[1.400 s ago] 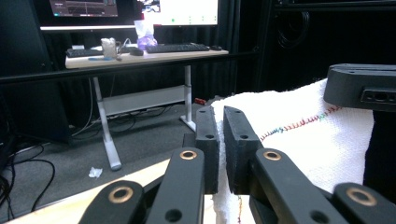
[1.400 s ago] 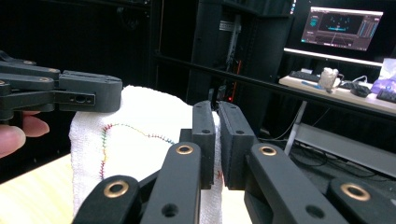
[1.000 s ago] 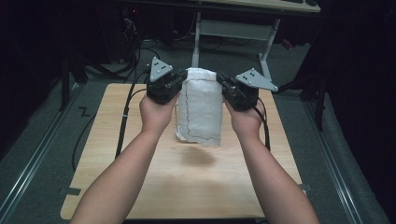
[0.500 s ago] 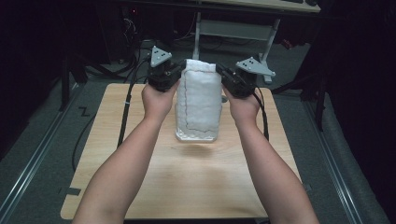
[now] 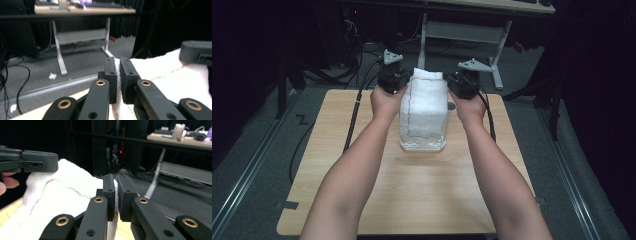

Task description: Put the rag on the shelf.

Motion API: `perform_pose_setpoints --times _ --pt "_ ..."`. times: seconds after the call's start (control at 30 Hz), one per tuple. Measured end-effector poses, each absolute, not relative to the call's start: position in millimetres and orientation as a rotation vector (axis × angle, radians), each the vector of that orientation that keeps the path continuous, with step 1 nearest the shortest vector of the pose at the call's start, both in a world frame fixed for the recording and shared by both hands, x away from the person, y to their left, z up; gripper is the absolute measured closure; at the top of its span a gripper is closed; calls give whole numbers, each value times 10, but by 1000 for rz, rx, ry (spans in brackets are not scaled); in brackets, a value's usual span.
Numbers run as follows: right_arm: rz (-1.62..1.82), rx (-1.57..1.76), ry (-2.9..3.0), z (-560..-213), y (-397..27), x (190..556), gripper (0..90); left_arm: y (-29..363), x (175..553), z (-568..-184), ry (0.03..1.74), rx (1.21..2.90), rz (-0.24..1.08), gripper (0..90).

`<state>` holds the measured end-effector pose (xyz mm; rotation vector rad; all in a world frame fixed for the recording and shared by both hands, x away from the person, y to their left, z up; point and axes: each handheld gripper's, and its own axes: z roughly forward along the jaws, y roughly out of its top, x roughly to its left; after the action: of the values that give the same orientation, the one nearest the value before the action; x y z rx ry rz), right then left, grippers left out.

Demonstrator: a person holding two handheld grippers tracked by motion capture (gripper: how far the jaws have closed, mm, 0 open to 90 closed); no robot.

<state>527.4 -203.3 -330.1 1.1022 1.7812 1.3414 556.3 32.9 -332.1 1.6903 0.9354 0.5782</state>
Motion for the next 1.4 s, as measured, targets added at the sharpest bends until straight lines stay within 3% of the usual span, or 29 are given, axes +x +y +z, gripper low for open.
perform_pose_setpoints --times 0.47,0.5,0.53,0.57,0.83,1.4 --pt "1198 1155 1889 -3588 -1915 5481 853 358 5723 -3674 1029 1794 499 834" --pt "1176 1182 1916 -3641 -1894 5523 821 366 5727 -3690 1037 1795 487 778" --pt "1176 1182 1916 -3641 -1894 5523 821 375 5728 -3700 1042 1791 480 778" --pt "1171 1179 1925 -3676 -1884 5541 752 398 5723 -3698 1050 1777 483 679" --pt "1184 1148 1945 -3671 -1820 5535 697 449 5658 -3644 1028 1754 499 612" --pt "1218 1113 1909 -3553 -1937 5231 618 591 5331 -3538 986 1706 504 619"
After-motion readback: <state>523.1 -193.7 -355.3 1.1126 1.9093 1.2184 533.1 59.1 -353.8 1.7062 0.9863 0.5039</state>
